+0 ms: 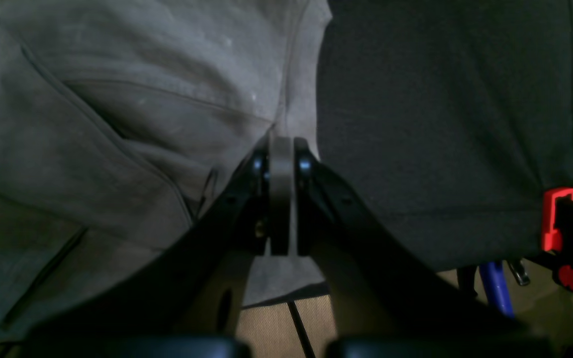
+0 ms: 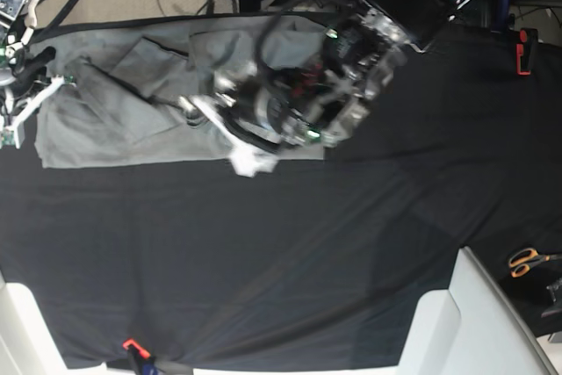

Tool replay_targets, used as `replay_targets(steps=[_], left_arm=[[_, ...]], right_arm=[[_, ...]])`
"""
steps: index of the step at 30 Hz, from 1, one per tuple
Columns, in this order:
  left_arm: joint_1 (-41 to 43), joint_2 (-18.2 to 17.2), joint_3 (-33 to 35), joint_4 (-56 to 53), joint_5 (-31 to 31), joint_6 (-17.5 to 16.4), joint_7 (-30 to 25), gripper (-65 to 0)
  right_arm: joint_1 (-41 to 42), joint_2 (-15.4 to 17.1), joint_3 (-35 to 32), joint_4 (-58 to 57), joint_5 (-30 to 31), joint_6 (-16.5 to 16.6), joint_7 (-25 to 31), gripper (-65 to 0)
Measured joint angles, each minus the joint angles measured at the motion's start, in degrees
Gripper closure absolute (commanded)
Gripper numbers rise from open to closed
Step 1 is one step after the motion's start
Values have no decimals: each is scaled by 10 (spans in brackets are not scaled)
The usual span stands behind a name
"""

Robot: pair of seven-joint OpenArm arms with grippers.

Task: Fold the T-shirt properly
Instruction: 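Press and adjust the folded layer with the left gripper toward the right gripper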

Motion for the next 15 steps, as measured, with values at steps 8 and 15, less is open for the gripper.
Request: replay_targets(steps=[8, 15], left_arm=[[37, -18, -53, -30, 2, 58, 5, 0], [23, -18, -55, -33, 3, 58, 5, 0]], right_arm=[[0, 0, 0, 0, 1, 0, 0, -8], [2, 0, 0, 0, 1, 0, 0, -8]])
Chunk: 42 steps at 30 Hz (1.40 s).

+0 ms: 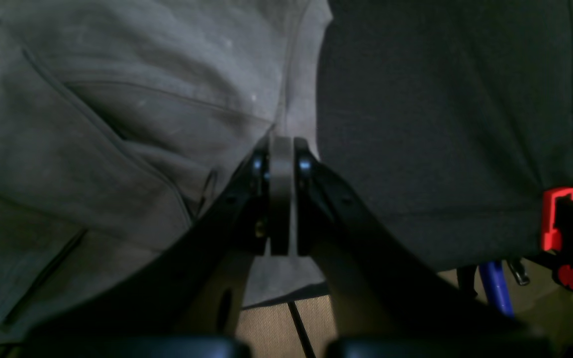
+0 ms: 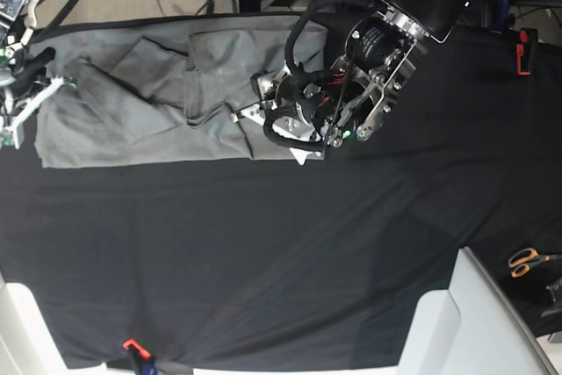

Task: Fold the T-shirt properly
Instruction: 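Press and adjust the folded layer with the left gripper toward the right gripper, then release the shirt with the left gripper and raise it away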

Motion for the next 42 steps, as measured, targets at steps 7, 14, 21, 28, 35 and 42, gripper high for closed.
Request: replay_targets(steps=[7, 14, 21, 28, 35, 42], left_arm=[[-24, 21, 1, -58, 2, -17, 0, 0], [-46, 34, 0, -67, 0, -26, -1, 0], [-66, 59, 7, -129, 0, -26, -17, 0], [-105, 61, 90, -182, -3, -27, -61, 0], [-119, 69, 125, -198, -11, -30, -109, 0], [-135, 76, 139, -202, -4, -30, -122, 0]], right_arm=[[0, 0, 0, 0, 0, 0, 0, -8], [0, 0, 0, 0, 0, 0, 0, -8], [0, 0, 0, 0, -1, 0, 0, -8], [0, 0, 0, 0, 0, 0, 0, -8], [0, 0, 0, 0, 0, 0, 0, -8], [0, 0, 0, 0, -1, 0, 0, -8]])
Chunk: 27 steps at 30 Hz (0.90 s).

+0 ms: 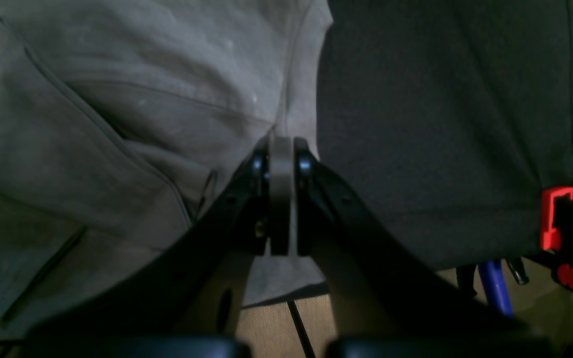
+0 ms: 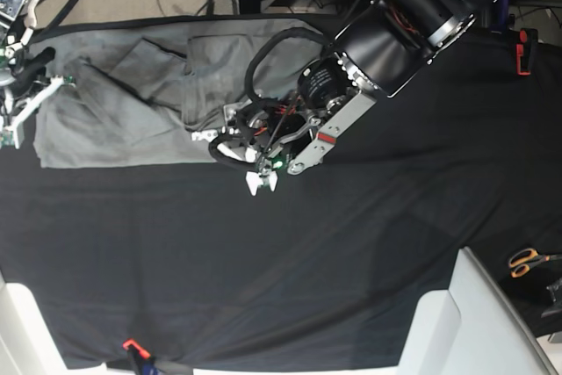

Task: Fold the T-shirt properly
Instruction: 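Release the shirt with the left gripper and raise it away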

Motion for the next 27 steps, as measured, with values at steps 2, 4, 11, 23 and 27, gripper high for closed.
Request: replay_targets(steps=[2, 4, 11, 23, 27], left_arm=[[-2, 3, -2, 0, 0, 0, -2, 0], [-9, 5, 3, 0, 0, 0, -2, 0], [-31, 22, 4, -5, -1, 1, -13, 0], [-79, 53, 29, -94, -1, -85, -118, 0], [-76, 47, 27, -37, -1, -82, -127, 0]], right_arm=[[1, 0, 0, 0, 0, 0, 0, -8], [1, 0, 0, 0, 0, 0, 0, -8], [9, 1, 0, 0, 1, 0, 1, -8], [17, 0, 0, 0, 1, 0, 0, -8], [14, 0, -1, 2, 1, 2, 0, -8]])
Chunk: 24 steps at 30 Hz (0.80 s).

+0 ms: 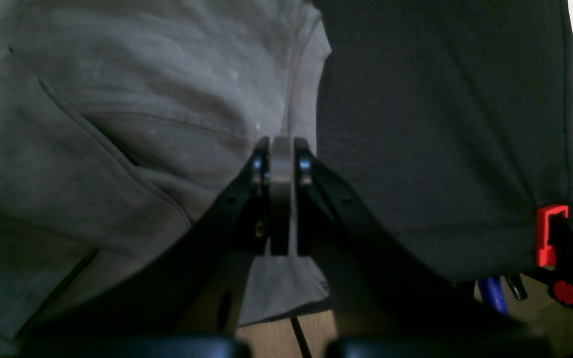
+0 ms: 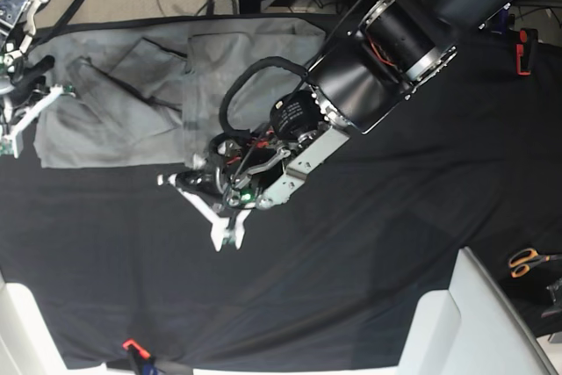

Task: Fold the T-shirt properly
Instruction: 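Release the shirt with the left gripper and raise it away, then grasp the shirt's folded end with the right gripper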

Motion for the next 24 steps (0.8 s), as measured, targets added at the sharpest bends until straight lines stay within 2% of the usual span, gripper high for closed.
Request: replay_targets(steps=[3, 5, 8, 11, 15, 16, 18, 21, 22, 24], left_arm=[[14, -26, -38, 94, -8, -6, 2, 0], [46, -59, -86, 167, -8, -12, 0, 0], [122, -124, -163, 240, 2, 1, 31, 0], [192, -201, -224, 293, 3, 2, 40, 0], [275, -293, -282, 341, 6, -4, 30, 0], [299, -308, -298, 345, 24, -5, 31, 0], [357, -329, -334, 349, 81, 0, 37, 0], [419, -326, -396, 352, 140, -3, 38, 0], [431, -323, -410, 352, 155, -13, 38, 0], [450, -315, -438, 353, 156, -61, 35, 0]], right_arm=[[-27, -4, -6, 30, 2, 3, 0, -8], [-52, -9, -23, 60, -5, 13, -3, -12], [-71, -33, -41, 94, 3, 90, -58, -12], [-59, -47, -42, 98, 7, 93, -129, -14], [-54, -52, -41, 100, 1, 87, -169, -15], [-55, -53, -53, 99, -1, 86, -179, -15], [-57, -53, -93, 93, 1, 89, -181, -17], [-52, -52, -150, 66, 6, 89, -170, -17], [-52, -49, -169, 57, 7, 89, -170, -17], [-50, -35, -206, 51, 5, 89, -181, -17]])
